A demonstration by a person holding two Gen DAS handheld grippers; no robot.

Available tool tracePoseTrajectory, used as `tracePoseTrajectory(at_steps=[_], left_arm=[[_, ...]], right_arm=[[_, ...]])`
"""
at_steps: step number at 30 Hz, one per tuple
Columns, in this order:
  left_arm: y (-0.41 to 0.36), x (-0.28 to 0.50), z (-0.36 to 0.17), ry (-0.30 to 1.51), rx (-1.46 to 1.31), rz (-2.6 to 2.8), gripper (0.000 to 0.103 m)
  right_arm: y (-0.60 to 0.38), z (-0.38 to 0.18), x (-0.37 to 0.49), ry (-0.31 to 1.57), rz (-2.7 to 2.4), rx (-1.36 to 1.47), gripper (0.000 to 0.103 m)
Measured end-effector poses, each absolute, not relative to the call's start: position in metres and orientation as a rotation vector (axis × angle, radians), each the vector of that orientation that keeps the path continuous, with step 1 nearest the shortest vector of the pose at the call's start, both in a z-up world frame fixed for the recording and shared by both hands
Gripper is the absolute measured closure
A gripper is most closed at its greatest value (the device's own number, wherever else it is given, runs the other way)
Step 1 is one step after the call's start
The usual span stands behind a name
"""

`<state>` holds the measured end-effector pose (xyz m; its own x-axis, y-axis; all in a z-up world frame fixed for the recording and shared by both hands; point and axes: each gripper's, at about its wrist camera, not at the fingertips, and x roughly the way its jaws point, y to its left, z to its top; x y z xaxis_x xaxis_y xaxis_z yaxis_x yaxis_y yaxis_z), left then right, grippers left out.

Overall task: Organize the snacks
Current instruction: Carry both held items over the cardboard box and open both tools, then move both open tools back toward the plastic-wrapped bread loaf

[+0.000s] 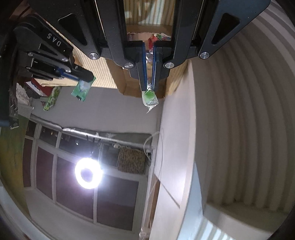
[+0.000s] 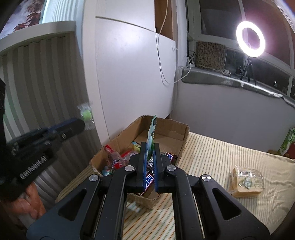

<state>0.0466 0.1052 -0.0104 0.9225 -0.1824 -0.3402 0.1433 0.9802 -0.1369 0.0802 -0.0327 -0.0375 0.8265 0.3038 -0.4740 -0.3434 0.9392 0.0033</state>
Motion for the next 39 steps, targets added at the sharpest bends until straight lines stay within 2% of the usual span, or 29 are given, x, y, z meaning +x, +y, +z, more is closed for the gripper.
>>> tracePoseTrajectory(at_steps=[10,12,13,14,15,16,17,22,24,26,28,31,39], left_arm=[[0.084,0.107,-0.069,0.542,-0.124,-0.193,0.1],[0.081,0.112,-0.077,0.564,-0.109,-0.182,0.098],[0.08,0.114,-0.079,0.571,-0.095,-0.166,0.092],[0.08,0.115,-0.081,0.575,-0.087,-0.142,0.072],[0.081,0.115,-0.081,0.573,-0.09,-0.124,0.058],[0.084,0.113,-0.08,0.558,-0.104,-0.105,0.036],[0.09,0.107,-0.078,0.536,-0.118,-0.078,0.034],[0.101,0.098,-0.07,0.515,-0.14,-0.061,0.033],[0.11,0.096,-0.066,0.504,-0.141,-0.055,0.033],[0.118,0.089,-0.061,0.493,-0.159,-0.049,0.032],[0.125,0.083,-0.057,0.478,-0.173,-0.039,0.03],[0.134,0.075,-0.049,0.453,-0.181,-0.014,0.026],[0.132,0.061,-0.04,0.448,-0.154,0.013,0.026]], right_arm=[[-0.037,-0.086,0.132,0.592,0.41,-0.054,0.097],[-0.034,-0.095,0.139,0.624,0.424,-0.075,0.091],[-0.034,-0.098,0.14,0.617,0.417,-0.076,0.081],[-0.036,-0.099,0.14,0.612,0.416,-0.071,0.07],[-0.038,-0.099,0.139,0.603,0.409,-0.066,0.063],[-0.041,-0.099,0.138,0.592,0.397,-0.06,0.05],[-0.044,-0.099,0.136,0.579,0.385,-0.053,0.048],[-0.042,-0.094,0.127,0.561,0.375,-0.064,0.048],[-0.036,-0.092,0.119,0.556,0.38,-0.072,0.044],[-0.027,-0.09,0.111,0.532,0.384,-0.087,0.033],[-0.02,-0.089,0.104,0.515,0.389,-0.099,0.03],[-0.013,-0.087,0.095,0.503,0.417,-0.098,0.03],[-0.03,-0.084,0.085,0.49,0.414,-0.061,0.03]])
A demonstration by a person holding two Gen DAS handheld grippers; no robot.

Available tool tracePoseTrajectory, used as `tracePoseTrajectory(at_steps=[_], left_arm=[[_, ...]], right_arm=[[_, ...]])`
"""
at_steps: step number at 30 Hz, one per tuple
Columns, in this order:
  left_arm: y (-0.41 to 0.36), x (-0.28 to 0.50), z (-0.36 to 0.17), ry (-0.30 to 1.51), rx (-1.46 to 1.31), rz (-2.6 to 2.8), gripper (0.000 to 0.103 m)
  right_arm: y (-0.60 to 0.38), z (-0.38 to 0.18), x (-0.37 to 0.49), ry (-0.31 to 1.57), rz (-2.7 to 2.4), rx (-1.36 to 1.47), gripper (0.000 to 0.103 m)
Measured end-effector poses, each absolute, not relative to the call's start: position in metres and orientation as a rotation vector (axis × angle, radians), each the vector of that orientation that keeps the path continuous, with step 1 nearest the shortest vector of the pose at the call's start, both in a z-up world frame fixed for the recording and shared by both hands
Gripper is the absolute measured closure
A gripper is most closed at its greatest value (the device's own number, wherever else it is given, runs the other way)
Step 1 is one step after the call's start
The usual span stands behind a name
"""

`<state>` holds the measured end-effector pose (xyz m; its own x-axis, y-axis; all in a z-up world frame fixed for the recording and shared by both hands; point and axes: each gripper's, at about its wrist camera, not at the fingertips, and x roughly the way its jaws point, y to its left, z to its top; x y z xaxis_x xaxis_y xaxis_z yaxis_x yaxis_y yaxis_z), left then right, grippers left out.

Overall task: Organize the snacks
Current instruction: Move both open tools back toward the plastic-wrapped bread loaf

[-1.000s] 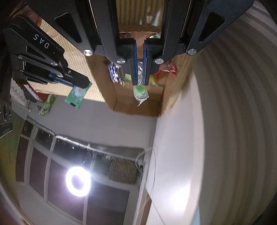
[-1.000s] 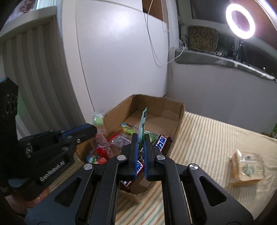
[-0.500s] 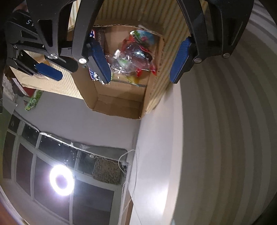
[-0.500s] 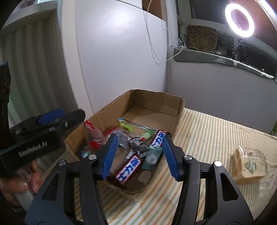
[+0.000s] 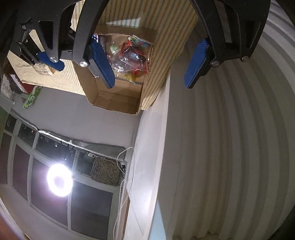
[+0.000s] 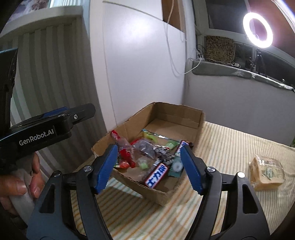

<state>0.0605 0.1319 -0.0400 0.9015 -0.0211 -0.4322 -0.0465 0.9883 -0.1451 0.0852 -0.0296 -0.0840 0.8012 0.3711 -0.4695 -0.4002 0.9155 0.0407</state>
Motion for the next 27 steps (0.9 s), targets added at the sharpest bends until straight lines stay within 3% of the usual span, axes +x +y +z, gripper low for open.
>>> tracePoseTrajectory(at_steps=[7,17,21,27], left_arm=[[0.091,0.062,-0.034,0.452,-0.088,-0.038,0.025],[-0.032,0.06,-0.039,0.475,0.055,-0.239,0.025],[-0.075,0.051,-0.045,0.487,0.08,-0.339,0.025],[-0.097,0.048,-0.05,0.521,0.075,-0.417,0.025]], right_arm=[[-0.087,-0.084,0.073,0.474,0.34,0.012,0.03],[-0.238,-0.095,0.028,0.46,0.062,0.137,0.029],[-0.291,-0.102,0.003,0.473,-0.076,0.176,0.023],[-0.31,-0.103,-0.018,0.472,-0.13,0.183,0.023]])
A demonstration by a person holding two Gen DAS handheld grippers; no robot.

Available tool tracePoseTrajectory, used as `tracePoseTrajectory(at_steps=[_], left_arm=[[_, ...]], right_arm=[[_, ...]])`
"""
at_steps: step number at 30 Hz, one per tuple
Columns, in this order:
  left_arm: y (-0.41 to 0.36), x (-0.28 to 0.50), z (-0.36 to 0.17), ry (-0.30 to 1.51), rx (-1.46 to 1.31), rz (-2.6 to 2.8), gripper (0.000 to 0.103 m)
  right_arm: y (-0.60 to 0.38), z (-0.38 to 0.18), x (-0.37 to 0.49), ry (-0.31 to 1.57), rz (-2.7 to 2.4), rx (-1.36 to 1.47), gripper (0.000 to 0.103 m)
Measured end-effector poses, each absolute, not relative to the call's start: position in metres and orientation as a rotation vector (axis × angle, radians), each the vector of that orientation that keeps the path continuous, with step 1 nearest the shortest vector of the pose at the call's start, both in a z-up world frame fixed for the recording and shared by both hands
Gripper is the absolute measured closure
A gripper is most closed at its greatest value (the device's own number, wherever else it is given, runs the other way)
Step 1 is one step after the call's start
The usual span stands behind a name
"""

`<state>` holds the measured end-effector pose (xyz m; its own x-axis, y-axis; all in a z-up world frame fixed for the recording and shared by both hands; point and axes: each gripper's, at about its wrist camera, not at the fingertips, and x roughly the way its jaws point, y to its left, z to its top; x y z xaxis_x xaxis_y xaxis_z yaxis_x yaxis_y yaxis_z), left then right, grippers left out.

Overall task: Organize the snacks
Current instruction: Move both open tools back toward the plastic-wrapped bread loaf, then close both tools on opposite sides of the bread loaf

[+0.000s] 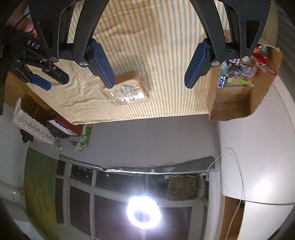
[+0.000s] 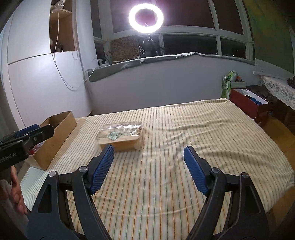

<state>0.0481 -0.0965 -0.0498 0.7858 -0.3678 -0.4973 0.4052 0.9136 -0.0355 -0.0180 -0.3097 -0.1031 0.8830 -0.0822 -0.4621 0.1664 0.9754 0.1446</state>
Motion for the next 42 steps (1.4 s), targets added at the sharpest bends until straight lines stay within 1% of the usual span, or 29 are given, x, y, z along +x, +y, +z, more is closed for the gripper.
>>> tracePoseTrajectory(at_steps=[9,11,12,18,21,26,31,36,37,38,42], left_arm=[[-0.094,0.046,-0.05,0.529,0.057,-0.421,0.025],[-0.097,0.049,-0.054,0.538,0.059,-0.422,0.025],[-0.098,0.052,-0.057,0.546,0.057,-0.425,0.025],[-0.113,0.09,-0.079,0.653,0.004,-0.441,0.025],[-0.124,0.113,-0.088,0.691,-0.012,-0.445,0.025],[-0.144,0.159,-0.108,0.785,-0.045,-0.43,0.025],[-0.148,0.179,-0.118,0.826,-0.076,-0.424,0.025],[-0.143,0.176,-0.128,0.863,-0.102,-0.484,0.025],[-0.143,0.173,-0.128,0.863,-0.101,-0.497,0.025],[-0.143,0.17,-0.129,0.865,-0.095,-0.511,0.025],[-0.157,0.161,-0.132,0.873,-0.046,-0.599,0.025]], right_arm=[[-0.303,-0.1,-0.01,0.483,-0.117,0.152,0.022],[-0.304,-0.1,-0.001,0.496,-0.12,0.137,0.016],[-0.305,-0.1,0.004,0.503,-0.118,0.13,0.015],[-0.313,-0.103,0.058,0.567,-0.067,0.073,0.015],[-0.32,-0.109,0.097,0.651,-0.04,0.085,0.015],[-0.329,-0.118,0.148,0.74,-0.022,0.092,0.015],[-0.333,-0.127,0.165,0.772,0.026,0.12,0.015],[-0.341,-0.136,0.172,0.801,0.094,0.189,0.016],[-0.343,-0.138,0.174,0.81,0.111,0.204,0.019],[-0.344,-0.139,0.177,0.818,0.128,0.218,0.024],[-0.344,-0.149,0.193,0.88,0.215,0.261,0.035]])
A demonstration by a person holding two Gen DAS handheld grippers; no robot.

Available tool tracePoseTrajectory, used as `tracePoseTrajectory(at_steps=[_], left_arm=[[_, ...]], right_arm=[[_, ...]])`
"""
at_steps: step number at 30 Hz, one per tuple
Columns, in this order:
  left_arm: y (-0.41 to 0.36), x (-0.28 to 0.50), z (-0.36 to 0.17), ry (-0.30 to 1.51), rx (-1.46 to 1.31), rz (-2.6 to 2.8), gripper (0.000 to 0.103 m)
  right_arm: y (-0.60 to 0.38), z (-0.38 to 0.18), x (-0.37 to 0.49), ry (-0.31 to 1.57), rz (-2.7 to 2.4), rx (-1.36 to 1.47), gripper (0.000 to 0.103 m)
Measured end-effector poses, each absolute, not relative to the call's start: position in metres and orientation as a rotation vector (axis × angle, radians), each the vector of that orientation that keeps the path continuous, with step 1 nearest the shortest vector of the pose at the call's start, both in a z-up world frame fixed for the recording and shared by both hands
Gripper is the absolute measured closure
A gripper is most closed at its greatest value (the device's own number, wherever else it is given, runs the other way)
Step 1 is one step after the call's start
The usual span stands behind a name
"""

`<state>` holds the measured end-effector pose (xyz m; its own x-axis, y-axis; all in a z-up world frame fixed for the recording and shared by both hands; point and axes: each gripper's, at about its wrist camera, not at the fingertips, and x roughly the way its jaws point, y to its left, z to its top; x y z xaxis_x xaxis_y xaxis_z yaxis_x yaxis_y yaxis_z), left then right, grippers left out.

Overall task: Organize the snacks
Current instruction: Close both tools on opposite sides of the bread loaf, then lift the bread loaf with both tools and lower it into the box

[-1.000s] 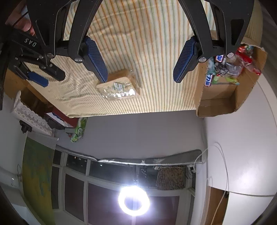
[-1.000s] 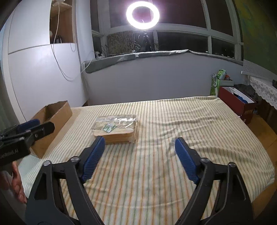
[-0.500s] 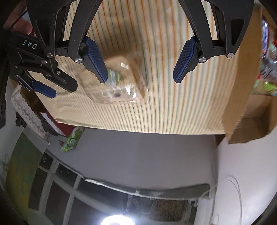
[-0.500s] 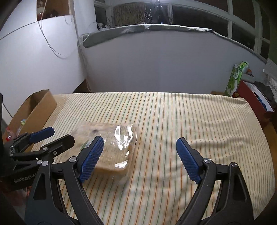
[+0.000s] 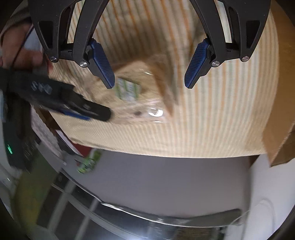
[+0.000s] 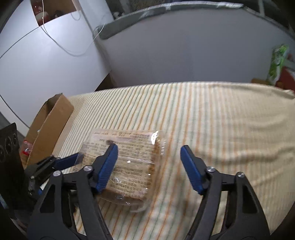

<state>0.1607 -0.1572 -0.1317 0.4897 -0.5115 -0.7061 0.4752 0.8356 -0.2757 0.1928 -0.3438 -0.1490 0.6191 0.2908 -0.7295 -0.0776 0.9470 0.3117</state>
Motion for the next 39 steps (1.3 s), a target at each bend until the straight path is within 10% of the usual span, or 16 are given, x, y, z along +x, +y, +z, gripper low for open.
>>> tracePoseTrajectory(at_steps=[22,39], left_arm=[[-0.187,0.141,-0.119,0.79,0.045,-0.632,0.028],[-0.165,0.046,0.009,0.425,0.143,-0.574,0.028]], right_arm=[[-0.334,-0.123,0.166,0.799,0.216,0.295,0.052],[-0.301,0.031,0.044,0.462,0.248,0.223,0.052]])
